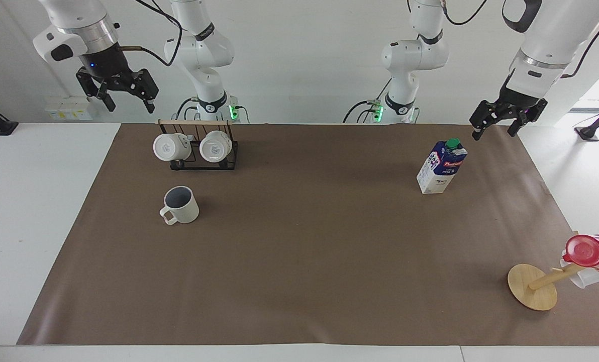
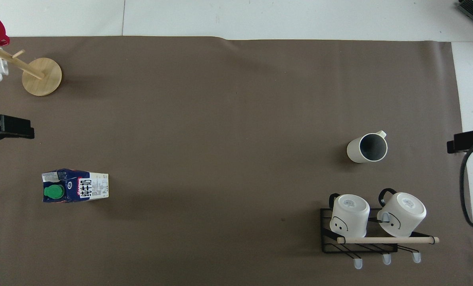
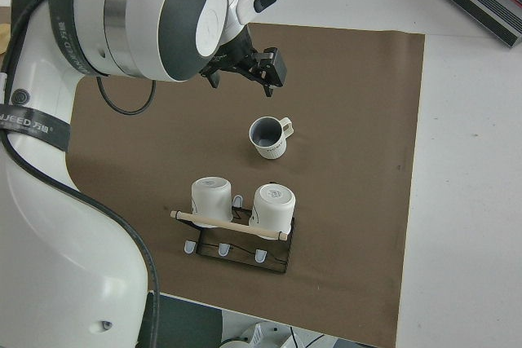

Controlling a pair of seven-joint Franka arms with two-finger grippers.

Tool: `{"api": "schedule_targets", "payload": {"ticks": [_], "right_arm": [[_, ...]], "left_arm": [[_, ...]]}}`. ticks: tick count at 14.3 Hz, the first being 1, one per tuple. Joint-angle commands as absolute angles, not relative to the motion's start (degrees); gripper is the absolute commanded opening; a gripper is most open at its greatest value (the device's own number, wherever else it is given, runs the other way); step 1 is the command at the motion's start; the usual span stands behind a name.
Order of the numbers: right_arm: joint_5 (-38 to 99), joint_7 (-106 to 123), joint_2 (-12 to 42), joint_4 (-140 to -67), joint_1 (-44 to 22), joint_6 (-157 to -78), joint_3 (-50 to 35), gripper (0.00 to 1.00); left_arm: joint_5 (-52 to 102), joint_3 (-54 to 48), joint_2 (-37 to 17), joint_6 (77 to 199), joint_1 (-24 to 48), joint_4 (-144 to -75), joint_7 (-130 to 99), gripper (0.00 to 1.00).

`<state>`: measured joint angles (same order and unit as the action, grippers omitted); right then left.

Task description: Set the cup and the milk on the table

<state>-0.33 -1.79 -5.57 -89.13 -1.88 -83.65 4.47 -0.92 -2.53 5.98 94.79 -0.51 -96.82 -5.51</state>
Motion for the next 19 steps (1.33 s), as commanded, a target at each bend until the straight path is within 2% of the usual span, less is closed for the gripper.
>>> {"api": "schedule_targets", "payload": {"ticks": [1,19], "right_arm": [[-1.23,-0.7,-6.5,-90.53,-1.67,-84.81,4.13,1.0],[-0.79,-4.39,-6.68,-90.62,-1.67,-84.11,4.04,1.0]], "left_arm": [[-0.26,-2.9,6.15,93.6,-1.23,-96.06,-5.19,1.0],[-0.26,-2.9,6.15,93.6,-1.32,-96.06,-5.19,1.0]]}}
